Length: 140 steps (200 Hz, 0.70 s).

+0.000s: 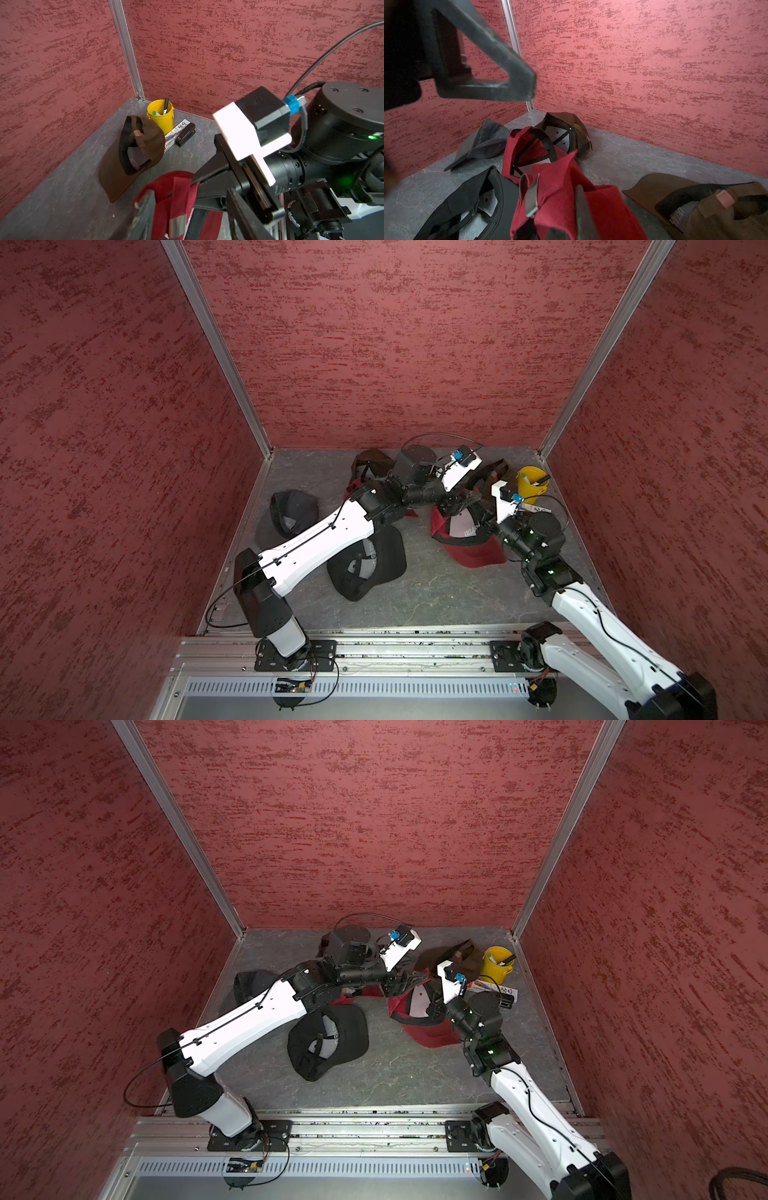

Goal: Open the adjustable buckle of the baseball cap
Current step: Pick up the baseball cap from the center of the board, then open the adjustable buckle on the baseball cap.

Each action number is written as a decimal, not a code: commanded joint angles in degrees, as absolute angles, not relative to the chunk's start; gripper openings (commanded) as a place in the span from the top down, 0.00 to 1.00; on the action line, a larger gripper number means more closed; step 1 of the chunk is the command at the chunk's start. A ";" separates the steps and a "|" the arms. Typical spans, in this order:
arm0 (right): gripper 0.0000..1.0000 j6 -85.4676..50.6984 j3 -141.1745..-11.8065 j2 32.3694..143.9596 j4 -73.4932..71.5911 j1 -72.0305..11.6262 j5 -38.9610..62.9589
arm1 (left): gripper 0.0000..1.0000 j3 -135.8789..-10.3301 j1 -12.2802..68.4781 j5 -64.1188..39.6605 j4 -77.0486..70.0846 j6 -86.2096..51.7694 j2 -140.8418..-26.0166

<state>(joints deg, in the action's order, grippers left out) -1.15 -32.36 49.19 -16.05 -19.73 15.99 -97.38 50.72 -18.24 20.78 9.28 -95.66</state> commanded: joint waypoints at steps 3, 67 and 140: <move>1.00 -1.93 -34.29 48.87 -16.22 -19.78 15.99 | 0.44 -100.13 50.19 -21.54 22.37 9.17 -99.28; 1.00 -2.05 -34.14 48.80 -15.56 -19.77 16.24 | 0.60 -100.65 49.39 -23.03 22.02 8.53 -102.16; 1.00 -2.29 -34.64 50.36 -15.05 -19.78 15.61 | 0.89 -95.89 49.48 -22.94 17.22 7.48 -99.43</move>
